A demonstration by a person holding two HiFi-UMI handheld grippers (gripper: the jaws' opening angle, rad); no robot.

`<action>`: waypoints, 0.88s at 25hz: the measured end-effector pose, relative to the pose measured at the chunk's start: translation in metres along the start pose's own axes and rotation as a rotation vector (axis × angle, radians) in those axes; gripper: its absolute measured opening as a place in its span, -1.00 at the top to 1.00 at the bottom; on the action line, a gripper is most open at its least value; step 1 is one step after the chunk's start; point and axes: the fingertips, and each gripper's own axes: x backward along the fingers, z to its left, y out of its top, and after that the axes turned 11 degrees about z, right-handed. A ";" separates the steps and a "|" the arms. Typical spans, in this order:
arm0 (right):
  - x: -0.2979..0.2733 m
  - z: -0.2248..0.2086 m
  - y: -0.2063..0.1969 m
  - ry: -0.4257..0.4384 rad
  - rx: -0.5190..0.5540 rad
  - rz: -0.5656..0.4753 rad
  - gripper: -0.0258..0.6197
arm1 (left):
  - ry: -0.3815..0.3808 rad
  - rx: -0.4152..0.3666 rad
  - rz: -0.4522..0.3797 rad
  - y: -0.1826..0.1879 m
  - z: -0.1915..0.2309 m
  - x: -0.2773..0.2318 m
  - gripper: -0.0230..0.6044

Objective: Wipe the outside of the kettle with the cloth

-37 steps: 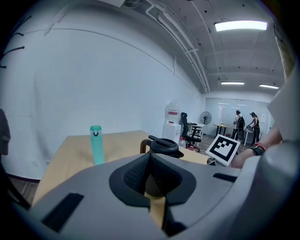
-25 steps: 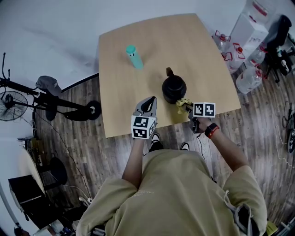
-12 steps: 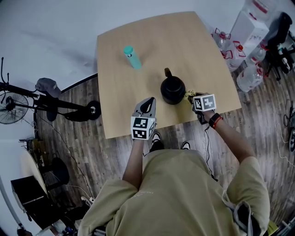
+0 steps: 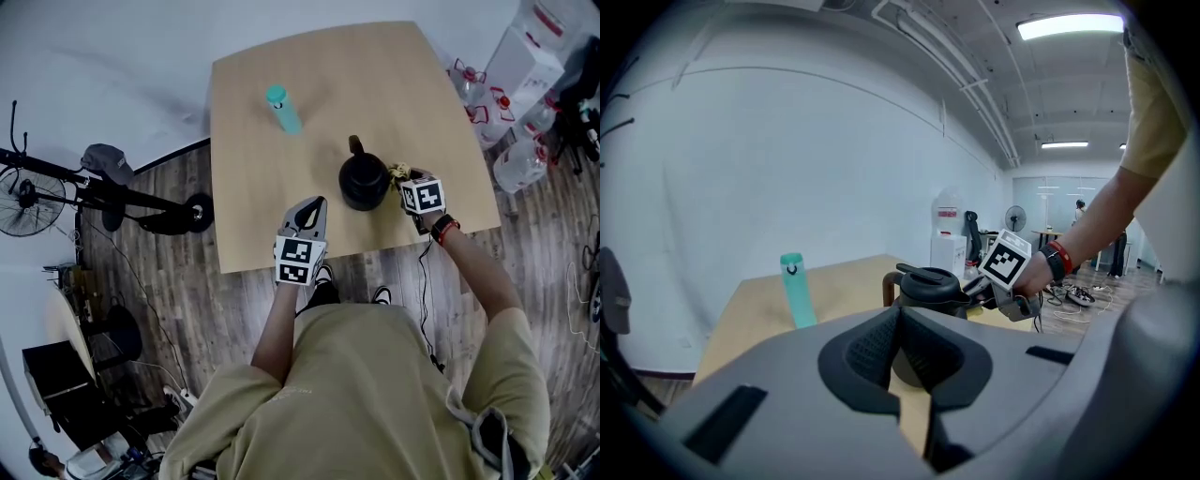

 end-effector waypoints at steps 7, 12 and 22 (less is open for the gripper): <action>-0.004 -0.001 0.004 -0.011 0.060 -0.018 0.46 | -0.003 0.016 -0.014 -0.001 0.001 0.003 0.85; 0.009 0.001 -0.033 -0.003 0.004 0.012 0.46 | -0.004 0.034 -0.029 -0.004 0.002 0.010 0.85; 0.025 0.109 -0.100 0.158 -0.238 0.071 0.45 | -0.039 0.045 -0.063 -0.004 0.014 0.021 0.85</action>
